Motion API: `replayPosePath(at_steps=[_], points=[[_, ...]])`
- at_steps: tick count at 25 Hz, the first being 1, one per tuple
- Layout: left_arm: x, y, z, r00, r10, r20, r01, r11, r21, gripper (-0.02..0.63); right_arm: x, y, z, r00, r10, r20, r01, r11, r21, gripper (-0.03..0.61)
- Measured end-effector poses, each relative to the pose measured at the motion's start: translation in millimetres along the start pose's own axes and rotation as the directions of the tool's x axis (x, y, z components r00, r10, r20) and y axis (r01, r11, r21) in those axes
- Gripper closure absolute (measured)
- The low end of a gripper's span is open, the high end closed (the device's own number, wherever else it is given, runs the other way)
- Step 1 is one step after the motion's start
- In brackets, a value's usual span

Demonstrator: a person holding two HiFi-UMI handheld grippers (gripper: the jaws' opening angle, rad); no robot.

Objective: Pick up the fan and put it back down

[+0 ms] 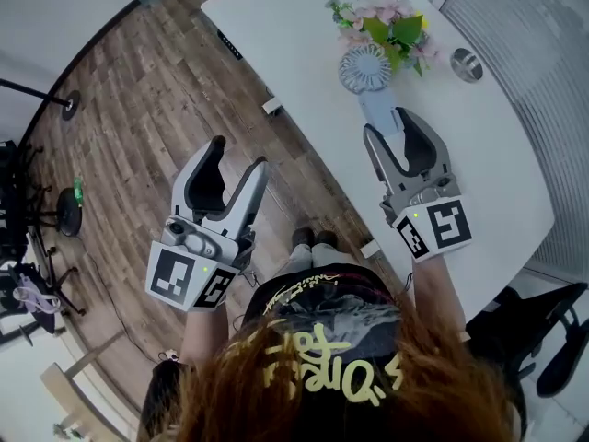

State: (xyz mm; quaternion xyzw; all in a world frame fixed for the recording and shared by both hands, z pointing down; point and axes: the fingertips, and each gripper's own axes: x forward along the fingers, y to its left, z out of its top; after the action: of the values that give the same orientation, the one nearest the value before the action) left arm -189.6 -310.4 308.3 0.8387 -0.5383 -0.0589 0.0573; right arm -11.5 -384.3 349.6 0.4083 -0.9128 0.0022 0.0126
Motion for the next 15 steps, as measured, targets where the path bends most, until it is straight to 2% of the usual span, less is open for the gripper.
replayPosePath(at_steps=[7, 15], points=[[-16, 14, -9, 0.997, 0.071, -0.024, -0.072, 0.997, -0.006, 0.368, 20, 1, -47, 0.997, 0.017, -0.077, -0.017, 1.0, -0.003, 0.359], [-28, 16, -12, 0.994, 0.1, -0.036, -0.1, 0.995, -0.004, 0.368, 35, 1, -89, 0.983, 0.019, -0.182, -0.022, 1.0, -0.015, 0.359]])
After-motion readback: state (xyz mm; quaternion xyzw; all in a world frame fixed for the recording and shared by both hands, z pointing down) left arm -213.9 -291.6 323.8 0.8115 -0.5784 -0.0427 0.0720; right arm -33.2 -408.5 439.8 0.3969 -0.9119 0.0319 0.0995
